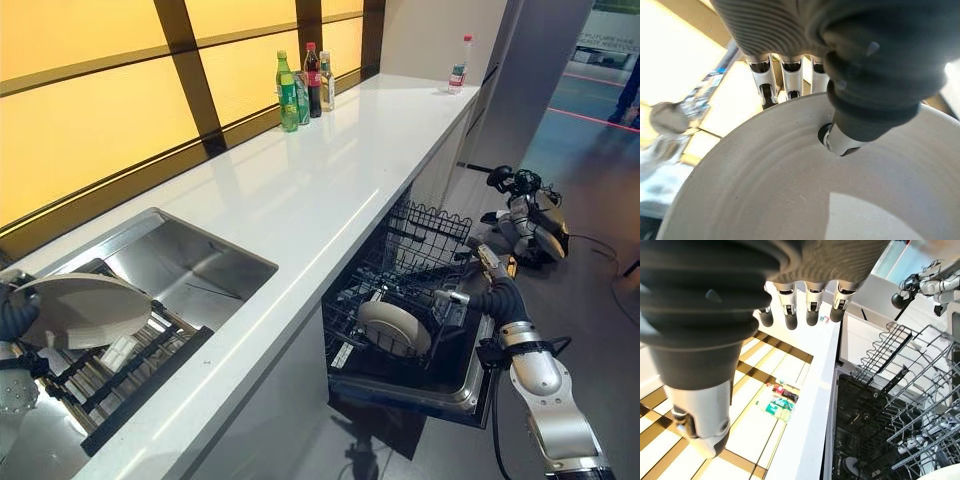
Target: Pick up plates and place into dishwasher.
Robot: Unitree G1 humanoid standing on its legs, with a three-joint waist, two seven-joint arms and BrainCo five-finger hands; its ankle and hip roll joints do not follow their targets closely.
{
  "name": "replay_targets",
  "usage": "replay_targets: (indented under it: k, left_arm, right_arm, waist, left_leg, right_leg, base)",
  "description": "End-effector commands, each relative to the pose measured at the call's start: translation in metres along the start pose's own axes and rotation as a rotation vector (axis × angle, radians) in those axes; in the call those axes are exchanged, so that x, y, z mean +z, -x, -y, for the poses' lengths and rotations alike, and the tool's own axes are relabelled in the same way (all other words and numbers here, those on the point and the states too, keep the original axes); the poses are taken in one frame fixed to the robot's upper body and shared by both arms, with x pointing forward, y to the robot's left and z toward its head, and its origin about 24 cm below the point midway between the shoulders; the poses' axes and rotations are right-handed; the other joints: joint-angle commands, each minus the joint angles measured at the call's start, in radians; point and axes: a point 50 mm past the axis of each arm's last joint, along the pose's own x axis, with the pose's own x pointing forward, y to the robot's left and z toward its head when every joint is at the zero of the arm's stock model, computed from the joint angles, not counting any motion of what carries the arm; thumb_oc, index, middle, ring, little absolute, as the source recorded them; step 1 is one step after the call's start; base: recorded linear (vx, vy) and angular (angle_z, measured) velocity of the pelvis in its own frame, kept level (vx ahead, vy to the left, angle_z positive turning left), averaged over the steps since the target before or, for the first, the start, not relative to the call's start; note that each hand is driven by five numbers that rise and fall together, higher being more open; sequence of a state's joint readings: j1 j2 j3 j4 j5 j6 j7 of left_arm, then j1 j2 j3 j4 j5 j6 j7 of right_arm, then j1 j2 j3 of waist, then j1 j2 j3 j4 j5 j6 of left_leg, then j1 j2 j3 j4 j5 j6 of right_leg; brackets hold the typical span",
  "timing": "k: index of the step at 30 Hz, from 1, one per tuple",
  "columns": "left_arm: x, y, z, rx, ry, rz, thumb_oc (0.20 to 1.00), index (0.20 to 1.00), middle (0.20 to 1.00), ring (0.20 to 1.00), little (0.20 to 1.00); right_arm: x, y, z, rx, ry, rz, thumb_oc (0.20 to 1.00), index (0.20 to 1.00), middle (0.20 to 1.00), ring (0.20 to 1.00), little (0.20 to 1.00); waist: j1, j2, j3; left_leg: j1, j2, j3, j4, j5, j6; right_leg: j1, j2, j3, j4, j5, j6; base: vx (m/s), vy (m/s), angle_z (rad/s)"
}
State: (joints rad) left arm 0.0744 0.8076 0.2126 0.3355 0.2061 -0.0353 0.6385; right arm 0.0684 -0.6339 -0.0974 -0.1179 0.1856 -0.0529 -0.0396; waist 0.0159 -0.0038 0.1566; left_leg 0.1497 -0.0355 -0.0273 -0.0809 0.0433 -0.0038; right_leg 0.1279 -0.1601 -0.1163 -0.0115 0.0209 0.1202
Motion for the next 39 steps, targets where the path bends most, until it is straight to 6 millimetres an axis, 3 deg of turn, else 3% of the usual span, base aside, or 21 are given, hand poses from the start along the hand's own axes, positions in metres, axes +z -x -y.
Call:
replay_targets:
  k: [1, 7, 14, 24, 32, 34, 39]
  left_arm:
    - [0.008, -0.022, -0.037, 0.314, 0.128, 0.015, 0.200, 0.200, 0.200, 0.200, 0.200]
    - [0.012, -0.010, -0.029, 0.421, 0.271, -0.021, 0.200, 0.200, 0.200, 0.200, 0.200]
    - [0.011, 0.009, 0.001, 0.414, 0.556, -0.204, 0.200, 0.200, 0.200, 0.200, 0.200]
    - [0.011, 0.019, 0.016, 0.362, 0.906, -0.341, 0.200, 0.200, 0.200, 0.200, 0.200]
    - [0.047, 0.020, 0.026, 0.206, 1.192, -0.255, 0.200, 0.200, 0.200, 0.200, 0.200]
    - [0.067, 0.018, 0.030, 0.135, 1.279, -0.218, 0.200, 0.200, 0.200, 0.200, 0.200]
    - [0.101, 0.016, 0.037, 0.020, 1.426, -0.147, 0.200, 0.200, 0.200, 0.200, 0.200]
  right_arm:
    - [0.029, -0.004, 0.002, -0.011, 0.034, 0.149, 1.000, 1.000, 1.000, 1.000, 1.000]
    - [0.025, -0.002, -0.002, -0.006, 0.020, 0.140, 1.000, 1.000, 1.000, 1.000, 1.000]
    - [0.025, -0.004, -0.012, 0.008, 0.008, 0.133, 1.000, 1.000, 1.000, 1.000, 1.000]
    - [0.031, -0.005, -0.021, 0.025, -0.022, 0.167, 1.000, 1.000, 1.000, 1.000, 1.000]
    - [0.056, -0.013, -0.033, 0.063, -0.056, 0.314, 1.000, 1.000, 1.000, 1.000, 1.000]
    - [0.070, -0.017, -0.035, 0.078, -0.069, 0.380, 1.000, 1.000, 1.000, 1.000, 1.000]
    - [0.094, -0.026, -0.034, 0.093, -0.074, 0.490, 1.000, 1.000, 1.000, 1.000, 1.000]
  waist:
    - [0.014, 0.004, -0.036]
    - [0.014, -0.014, -0.037]
    - [0.015, -0.036, -0.020]
    - [0.026, -0.052, -0.009]
    - [0.054, -0.045, -0.018]
    - [0.061, -0.043, -0.026]
    - [0.053, -0.041, -0.045]
  left_leg:
    - [-0.015, -0.040, -0.005, 0.034, -0.037, 0.036]
    - [-0.011, -0.039, -0.006, 0.029, -0.039, 0.038]
    - [-0.017, -0.034, -0.004, 0.048, -0.035, 0.038]
    - [-0.025, -0.028, -0.003, 0.064, -0.036, 0.038]
    - [-0.032, -0.033, -0.023, 0.064, -0.035, 0.047]
    - [-0.035, -0.041, -0.048, 0.056, -0.025, 0.052]
    - [-0.033, -0.060, -0.093, 0.040, -0.008, 0.038]
  right_leg:
    - [-0.072, 0.015, 0.013, 0.124, 0.012, 0.020]
    - [-0.071, 0.017, 0.014, 0.126, 0.013, 0.018]
    - [-0.071, 0.023, 0.022, 0.129, 0.021, 0.013]
    - [-0.059, 0.026, 0.024, 0.123, 0.027, 0.014]
    - [-0.058, 0.019, 0.009, 0.151, 0.026, 0.018]
    - [-0.061, 0.029, 0.010, 0.175, 0.023, 0.012]
    - [-0.044, 0.073, 0.039, 0.091, 0.032, -0.013]
  base:
    - [0.02, 0.007, -0.03]
    - [0.03, -0.001, -0.01]
    - [0.03, -0.004, 0.00]
    - [0.00, -0.018, -0.06]
    - [-0.06, -0.003, 0.00]
    - [-0.10, -0.013, 0.10]
    - [-0.07, -0.028, 0.39]
